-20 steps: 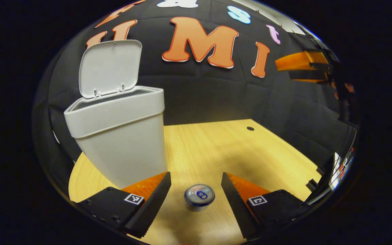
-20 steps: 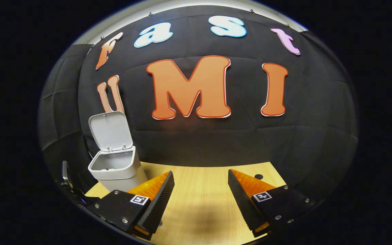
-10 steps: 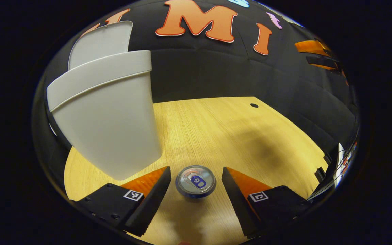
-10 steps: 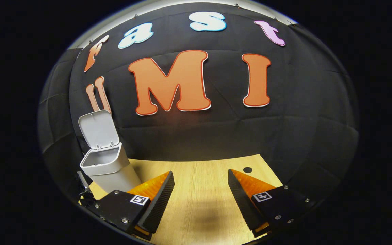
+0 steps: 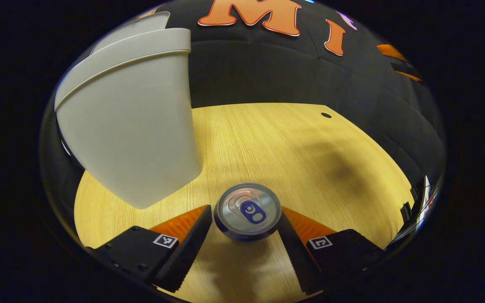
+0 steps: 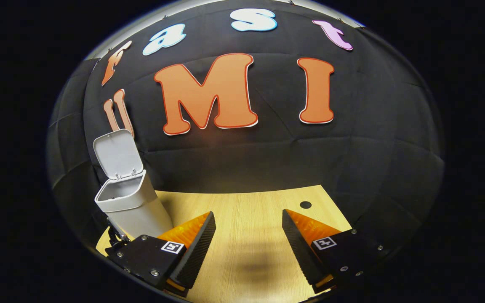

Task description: Press the lid of the desktop garbage bin to open it, pick up the crumpled paper on the desktop and throw it into the bin, then pick up the pop can on the desktop and drop it into the bin, and finally close the garbage bin lid.

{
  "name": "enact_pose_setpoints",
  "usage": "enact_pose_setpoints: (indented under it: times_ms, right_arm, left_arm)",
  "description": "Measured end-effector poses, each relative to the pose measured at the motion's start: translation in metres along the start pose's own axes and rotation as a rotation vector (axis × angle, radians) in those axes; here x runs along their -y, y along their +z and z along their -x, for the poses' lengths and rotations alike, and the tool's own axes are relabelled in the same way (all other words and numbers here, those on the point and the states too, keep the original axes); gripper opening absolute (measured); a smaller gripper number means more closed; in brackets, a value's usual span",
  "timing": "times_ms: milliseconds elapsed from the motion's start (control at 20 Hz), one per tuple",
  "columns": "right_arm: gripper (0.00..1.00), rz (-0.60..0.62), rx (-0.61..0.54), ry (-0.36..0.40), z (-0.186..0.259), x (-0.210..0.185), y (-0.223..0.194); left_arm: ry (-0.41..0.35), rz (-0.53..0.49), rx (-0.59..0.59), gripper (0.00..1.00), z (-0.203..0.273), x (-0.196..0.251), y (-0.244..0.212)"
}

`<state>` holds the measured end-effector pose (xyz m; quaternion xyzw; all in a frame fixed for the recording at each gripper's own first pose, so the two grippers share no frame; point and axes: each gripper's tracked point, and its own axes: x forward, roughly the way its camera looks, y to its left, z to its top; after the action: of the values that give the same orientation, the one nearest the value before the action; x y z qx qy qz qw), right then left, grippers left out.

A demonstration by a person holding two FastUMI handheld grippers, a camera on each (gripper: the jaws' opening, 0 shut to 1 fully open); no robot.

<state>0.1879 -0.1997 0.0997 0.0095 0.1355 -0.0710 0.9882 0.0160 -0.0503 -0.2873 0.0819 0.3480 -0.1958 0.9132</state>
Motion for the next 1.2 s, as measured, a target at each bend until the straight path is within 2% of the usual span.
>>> enact_pose_setpoints:
  times_ms: [100,400,850,1050,1200]
  right_arm:
    - [0.95,0.007,-0.011,-0.003,0.000,0.001,-0.003]
    - [0.95,0.008,-0.012,0.002,0.003,-0.005,-0.003]
    - [0.95,0.007,0.014,0.029,0.011,-0.022,0.009]
    - [0.95,0.000,0.038,0.043,0.012,-0.028,0.020]
    - [0.95,-0.003,0.053,0.052,0.013,-0.032,0.026]
  left_arm:
    - [-0.004,0.005,0.025,0.86,0.003,0.002,0.002]
    - [-0.014,0.002,0.069,0.86,0.020,0.003,0.023]
    - [-0.035,-0.005,0.266,0.86,0.104,0.007,0.127]
    - [-0.038,0.016,0.367,0.85,0.145,0.000,0.171]
    - [-0.022,0.045,0.399,0.85,0.176,-0.011,0.195]
